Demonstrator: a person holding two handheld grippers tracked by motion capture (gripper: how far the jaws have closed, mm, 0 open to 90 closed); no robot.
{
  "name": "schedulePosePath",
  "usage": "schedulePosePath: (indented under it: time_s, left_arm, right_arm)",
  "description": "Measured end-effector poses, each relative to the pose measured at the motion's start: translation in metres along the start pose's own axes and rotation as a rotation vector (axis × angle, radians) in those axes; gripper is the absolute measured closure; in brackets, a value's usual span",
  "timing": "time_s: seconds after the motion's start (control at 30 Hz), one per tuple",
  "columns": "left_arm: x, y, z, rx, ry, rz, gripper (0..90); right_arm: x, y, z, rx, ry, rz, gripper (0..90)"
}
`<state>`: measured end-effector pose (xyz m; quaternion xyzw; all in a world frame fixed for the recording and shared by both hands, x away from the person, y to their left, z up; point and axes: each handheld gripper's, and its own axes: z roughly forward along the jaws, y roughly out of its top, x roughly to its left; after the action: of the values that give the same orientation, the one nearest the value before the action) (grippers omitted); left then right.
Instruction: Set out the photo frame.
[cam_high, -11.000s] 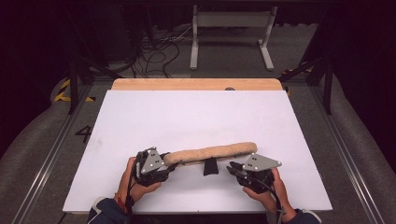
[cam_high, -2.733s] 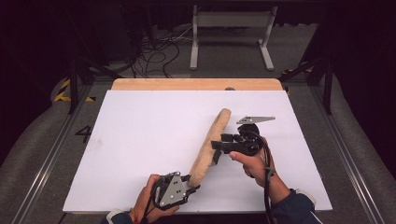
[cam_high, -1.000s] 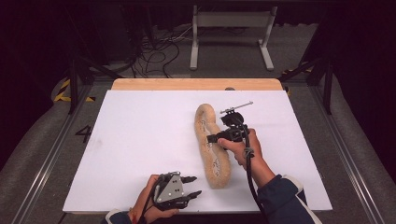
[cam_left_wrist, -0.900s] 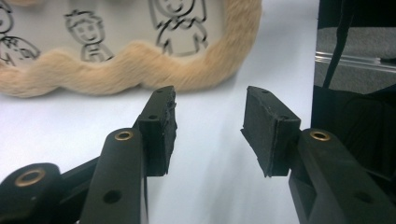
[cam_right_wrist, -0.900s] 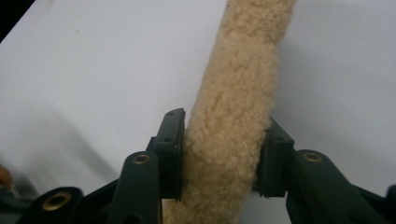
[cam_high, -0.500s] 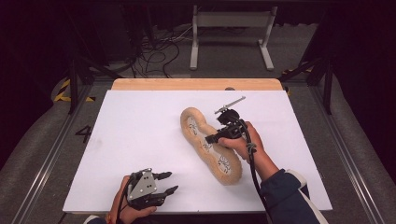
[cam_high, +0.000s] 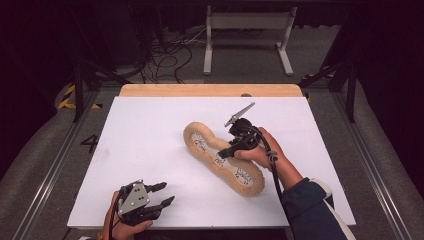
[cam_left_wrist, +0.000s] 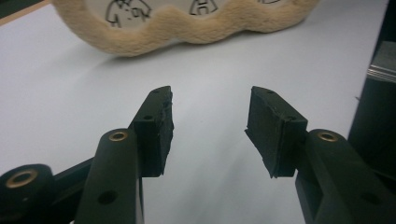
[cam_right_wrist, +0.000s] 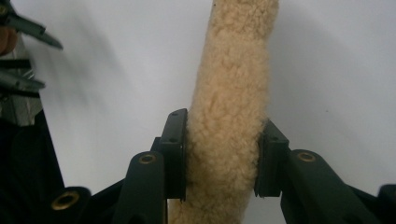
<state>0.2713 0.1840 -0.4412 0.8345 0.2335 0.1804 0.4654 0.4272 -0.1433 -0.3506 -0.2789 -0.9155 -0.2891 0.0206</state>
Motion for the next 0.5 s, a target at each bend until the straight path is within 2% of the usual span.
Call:
schedulePosePath:
  time_s: [0.13,0.27,0.33,0.4,0.5]
  left_arm:
    - [0.001,0.001,0.002,0.011,0.008,-0.005,48.6]
    - [0.006,-0.001,0.006,0.028,0.017,-0.019,46.6]
    - [0.009,-0.001,0.007,0.031,0.016,-0.028,45.5]
    - [0.012,-0.001,0.01,0.039,0.023,-0.036,44.9]
    - [0.015,-0.001,0.012,0.046,0.024,-0.037,43.5]
  right_arm:
    - [-0.003,0.001,0.002,0.03,0.047,-0.057,63.5]
    - [-0.005,0.001,0.003,0.021,0.05,-0.073,62.2]
    - [-0.006,-0.001,0.002,0.004,0.042,-0.068,60.5]
    - [-0.006,-0.002,0.0,-0.006,0.014,-0.063,58.5]
    - [-0.003,-0.003,-0.002,-0.014,-0.007,-0.084,55.7]
